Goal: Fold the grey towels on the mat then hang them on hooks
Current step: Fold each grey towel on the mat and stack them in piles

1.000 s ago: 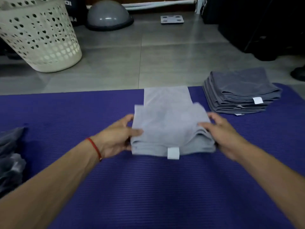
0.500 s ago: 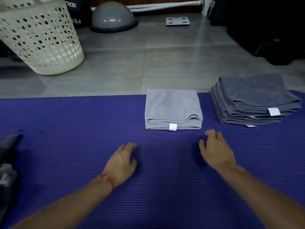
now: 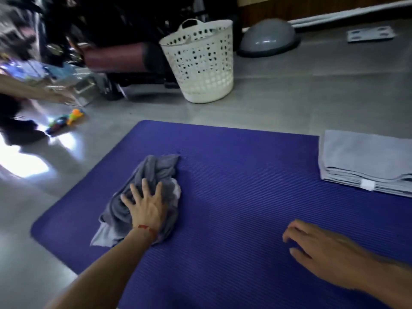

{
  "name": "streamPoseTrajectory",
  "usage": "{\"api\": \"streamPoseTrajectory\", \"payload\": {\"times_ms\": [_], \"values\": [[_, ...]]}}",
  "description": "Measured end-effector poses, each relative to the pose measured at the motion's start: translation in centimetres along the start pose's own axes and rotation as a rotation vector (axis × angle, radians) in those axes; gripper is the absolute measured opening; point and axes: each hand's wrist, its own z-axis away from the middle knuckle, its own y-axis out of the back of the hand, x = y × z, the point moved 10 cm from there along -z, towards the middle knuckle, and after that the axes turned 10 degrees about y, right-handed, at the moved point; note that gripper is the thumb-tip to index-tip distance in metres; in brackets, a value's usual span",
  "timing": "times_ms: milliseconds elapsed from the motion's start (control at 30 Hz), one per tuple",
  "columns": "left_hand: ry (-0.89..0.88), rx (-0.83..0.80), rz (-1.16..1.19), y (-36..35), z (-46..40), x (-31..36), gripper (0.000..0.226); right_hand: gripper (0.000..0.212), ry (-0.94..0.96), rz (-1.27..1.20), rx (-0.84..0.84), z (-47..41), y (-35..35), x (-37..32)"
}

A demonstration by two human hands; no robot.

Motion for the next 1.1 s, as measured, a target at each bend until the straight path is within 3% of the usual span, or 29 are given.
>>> {"api": "streamPoseTrajectory", "payload": {"times_ms": [33, 133, 200, 267, 333, 433, 500, 600, 733, 833, 900, 967, 1033, 1100], "values": [[0.056, -0.055, -0.021, -0.7, -0.9, -1.4, 0.061, 0.035, 0.008, 0.005, 0.002, -0.7, 0.6, -1.0], [0.053, -0.140, 0.029, -1.5, -2.1, -2.3, 0.047, 0.073, 0.030, -0.010, 0.017, -1.6, 1.1, -2.3], [-0.018, -0.131, 0.169, -0.5, -2.1, -1.5, 0.033, 0.057, 0.038, -0.023, 0.027, -1.4, 0.9, -3.0], [-0.114, -0.049, 0.311, 1.6, -1.3, -0.5, 0.022, 0.017, 0.037, -0.081, 0.050, -0.8, 0.5, -3.3], [-0.171, 0.012, 0.417, 4.1, 0.3, 0.4, 0.004, 0.005, 0.013, -0.125, 0.049, -0.2, -0.4, -2.8], [-0.384, 0.138, 0.474, 8.2, 5.0, 4.7, 0.019, 0.006, -0.081, -0.308, 0.120, 0.2, -0.1, -1.8], [-0.492, 0.242, 0.435, 10.0, 8.5, 7.3, 0.007, 0.010, -0.119, -0.488, 0.208, -0.1, 0.9, -1.5], [-0.623, 0.324, 0.394, 11.4, 13.5, 11.2, 0.019, 0.019, -0.164, -0.710, 0.256, -1.0, 1.6, -1.1], [-0.925, 0.216, 0.545, 11.3, 20.9, 15.5, 0.008, 0.033, -0.224, -1.043, 0.289, -1.3, 0.3, -1.2], [-1.071, 0.093, 0.519, 9.9, 24.7, 16.3, 0.004, 0.037, -0.249, -1.189, 0.254, -1.2, -1.6, -1.5], [-0.974, 0.129, 0.508, 9.4, 23.2, 15.4, 0.015, 0.038, -0.241, -1.148, 0.194, -1.0, -2.8, -1.6], [-0.724, 0.158, 0.480, 8.6, 18.5, 13.9, 0.036, 0.037, -0.242, -1.030, 0.152, -0.6, -3.6, -1.3], [-0.540, 0.045, 0.287, 5.8, 14.0, 13.2, 0.066, 0.035, -0.263, -0.938, 0.137, 0.1, -4.0, -0.8], [-0.528, -0.092, 0.125, 2.8, 11.6, 14.1, 0.088, 0.033, -0.284, -0.906, 0.131, 0.6, -4.3, -0.3]]}}
